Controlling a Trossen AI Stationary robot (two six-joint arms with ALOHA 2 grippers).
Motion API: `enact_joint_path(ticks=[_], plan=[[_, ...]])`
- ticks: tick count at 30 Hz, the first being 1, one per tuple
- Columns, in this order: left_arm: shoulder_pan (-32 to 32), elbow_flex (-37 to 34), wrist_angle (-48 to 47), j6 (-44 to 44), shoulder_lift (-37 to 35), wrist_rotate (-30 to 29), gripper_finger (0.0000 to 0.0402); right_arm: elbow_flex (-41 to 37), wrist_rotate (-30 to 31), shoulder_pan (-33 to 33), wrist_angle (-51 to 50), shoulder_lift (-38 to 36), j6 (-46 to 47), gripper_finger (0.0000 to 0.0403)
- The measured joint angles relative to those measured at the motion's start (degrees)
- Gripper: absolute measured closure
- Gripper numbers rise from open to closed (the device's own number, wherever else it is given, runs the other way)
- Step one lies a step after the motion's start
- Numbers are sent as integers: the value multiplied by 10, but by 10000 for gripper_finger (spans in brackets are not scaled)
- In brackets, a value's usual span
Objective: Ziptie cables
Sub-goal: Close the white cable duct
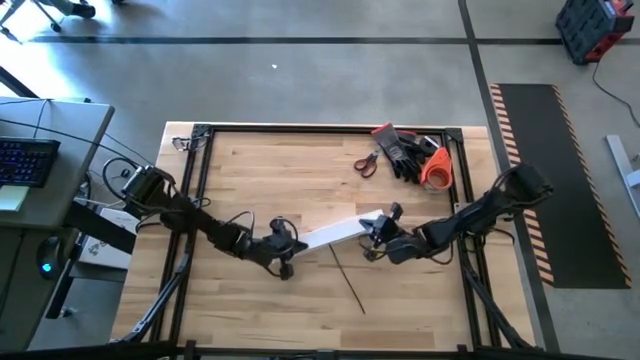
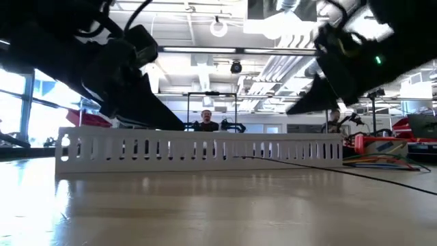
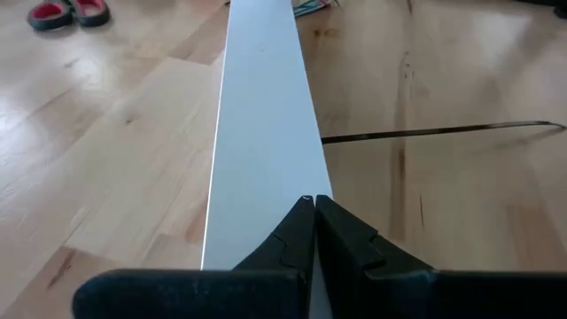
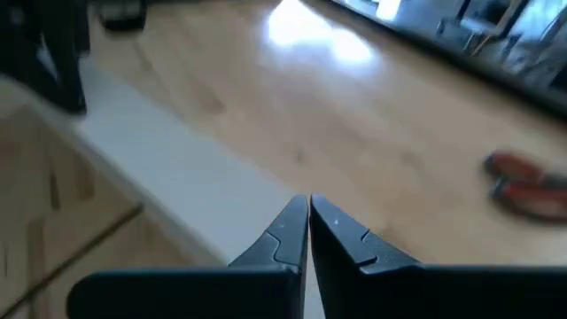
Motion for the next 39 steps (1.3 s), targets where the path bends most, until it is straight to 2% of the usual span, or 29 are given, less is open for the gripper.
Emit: enact_joint_path(ticks=[3, 6, 9, 12, 14, 18, 21, 25, 27, 30, 34, 39], plan=[[6, 0, 4, 2, 0, 11, 402, -33, 7, 5, -1, 44, 75, 403], [6, 0, 9, 9, -2, 14, 402, -53, 18, 13, 11, 55, 125, 403], [14, 0, 18, 33, -9, 28, 402, -53, 53, 40, -2, 31, 111, 403], [41, -2, 9, 74, -37, 76, 402, -39, 113, 60, -8, -11, 63, 403], [64, -3, -5, 101, -66, 94, 402, -33, 128, 64, 1, -38, 46, 403], [88, 4, -35, 136, -160, 89, 402, -33, 91, 56, -14, -54, 50, 403], [78, 9, -120, 123, -225, 85, 402, -33, 65, 41, -54, -44, 88, 403], [22, 8, -201, 33, -258, 47, 402, -32, 21, 28, -120, -13, 154, 403], [-11, -1, -238, -35, -244, 24, 402, -31, 34, 28, -145, 6, 196, 403], [-66, -20, -256, -150, -203, -26, 402, -29, 59, 31, -148, 35, 235, 403], [-118, -33, -220, -281, -113, -141, 402, -30, 76, 41, -144, 50, 250, 403], [-135, -29, -201, -345, -34, -231, 402, -31, 83, 51, -148, 50, 269, 403]])
